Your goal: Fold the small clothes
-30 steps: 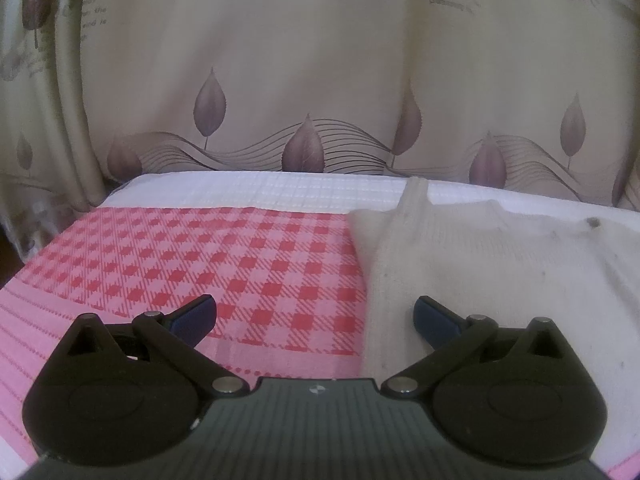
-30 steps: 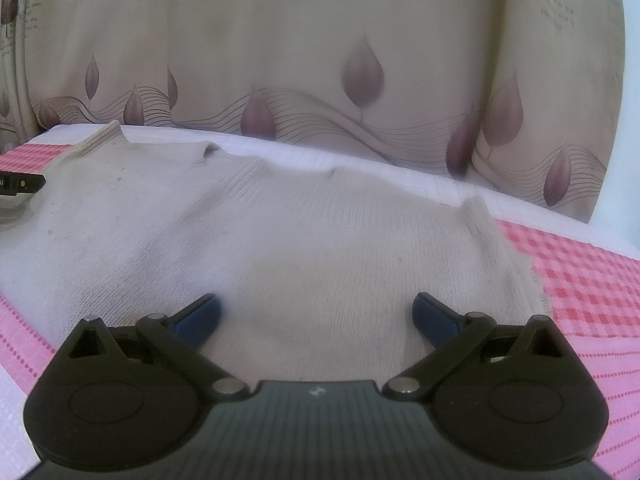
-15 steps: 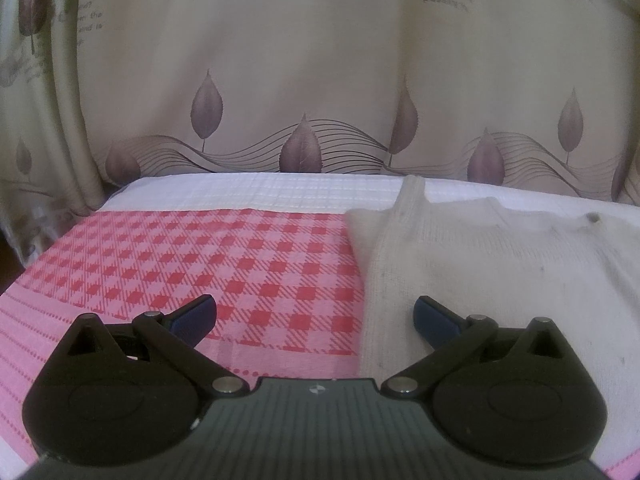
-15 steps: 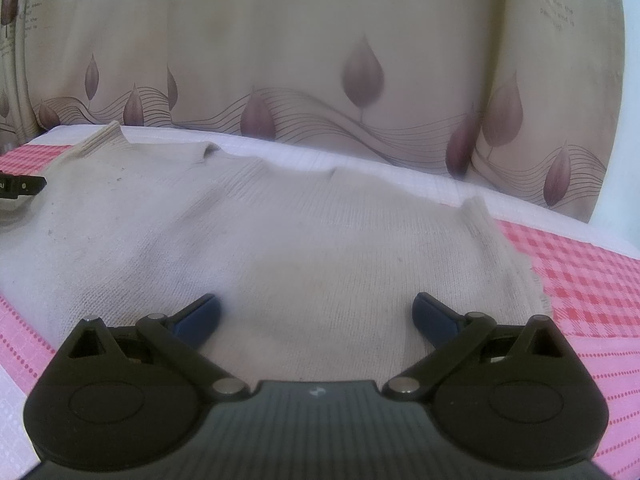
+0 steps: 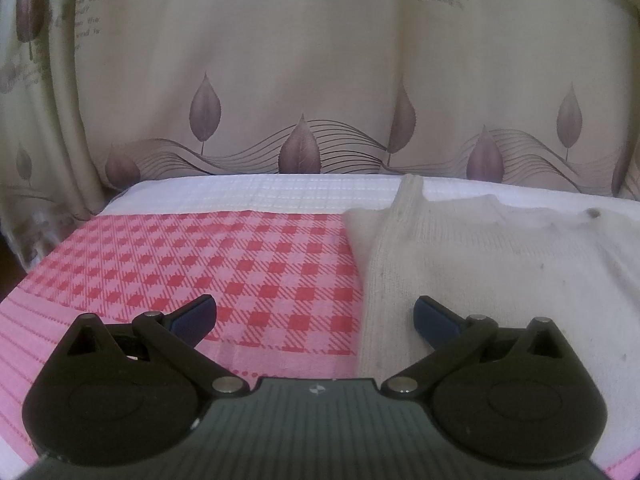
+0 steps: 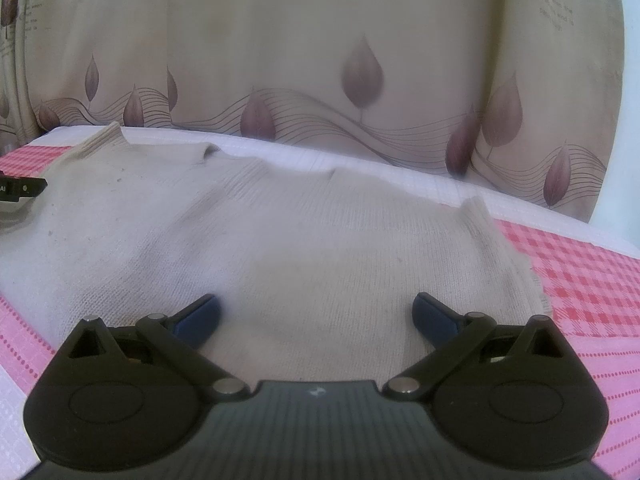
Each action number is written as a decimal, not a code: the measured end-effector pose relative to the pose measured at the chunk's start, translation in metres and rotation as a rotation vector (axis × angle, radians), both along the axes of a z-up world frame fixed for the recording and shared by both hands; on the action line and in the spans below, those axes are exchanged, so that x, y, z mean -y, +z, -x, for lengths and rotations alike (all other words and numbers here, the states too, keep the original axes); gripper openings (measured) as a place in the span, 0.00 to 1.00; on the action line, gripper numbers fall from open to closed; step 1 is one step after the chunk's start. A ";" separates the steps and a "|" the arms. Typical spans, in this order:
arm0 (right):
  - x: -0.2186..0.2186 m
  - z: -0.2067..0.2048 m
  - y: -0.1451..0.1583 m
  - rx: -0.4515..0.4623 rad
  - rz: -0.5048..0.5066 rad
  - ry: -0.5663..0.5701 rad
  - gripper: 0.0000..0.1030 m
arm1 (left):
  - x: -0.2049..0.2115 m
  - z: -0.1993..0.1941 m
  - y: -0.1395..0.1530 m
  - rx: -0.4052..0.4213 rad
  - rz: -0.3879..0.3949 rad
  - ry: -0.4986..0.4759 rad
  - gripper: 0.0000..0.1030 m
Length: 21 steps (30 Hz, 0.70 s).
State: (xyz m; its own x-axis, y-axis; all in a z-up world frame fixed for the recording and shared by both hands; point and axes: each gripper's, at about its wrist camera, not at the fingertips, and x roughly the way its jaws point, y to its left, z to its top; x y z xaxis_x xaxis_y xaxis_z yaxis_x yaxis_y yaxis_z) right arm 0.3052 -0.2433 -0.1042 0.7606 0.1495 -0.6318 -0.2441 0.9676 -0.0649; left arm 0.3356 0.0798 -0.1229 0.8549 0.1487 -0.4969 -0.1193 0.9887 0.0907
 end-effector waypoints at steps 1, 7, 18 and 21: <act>0.000 0.000 0.000 0.000 0.000 0.000 1.00 | 0.000 0.000 0.000 0.000 -0.001 -0.001 1.00; 0.000 0.000 0.000 0.000 0.000 0.001 1.00 | 0.000 0.000 0.000 0.001 -0.006 -0.005 1.00; 0.000 0.000 0.000 -0.002 0.001 0.002 1.00 | -0.001 0.001 0.000 0.001 -0.019 -0.014 1.00; 0.000 0.000 0.000 -0.002 0.001 0.002 1.00 | -0.001 0.001 0.000 0.002 -0.021 -0.016 1.00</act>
State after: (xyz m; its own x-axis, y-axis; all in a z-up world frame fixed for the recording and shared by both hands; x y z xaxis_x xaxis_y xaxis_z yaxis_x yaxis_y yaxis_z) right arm 0.3050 -0.2431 -0.1040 0.7590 0.1503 -0.6335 -0.2464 0.9669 -0.0658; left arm 0.3346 0.0809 -0.1225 0.8581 0.1455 -0.4924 -0.1038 0.9884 0.1112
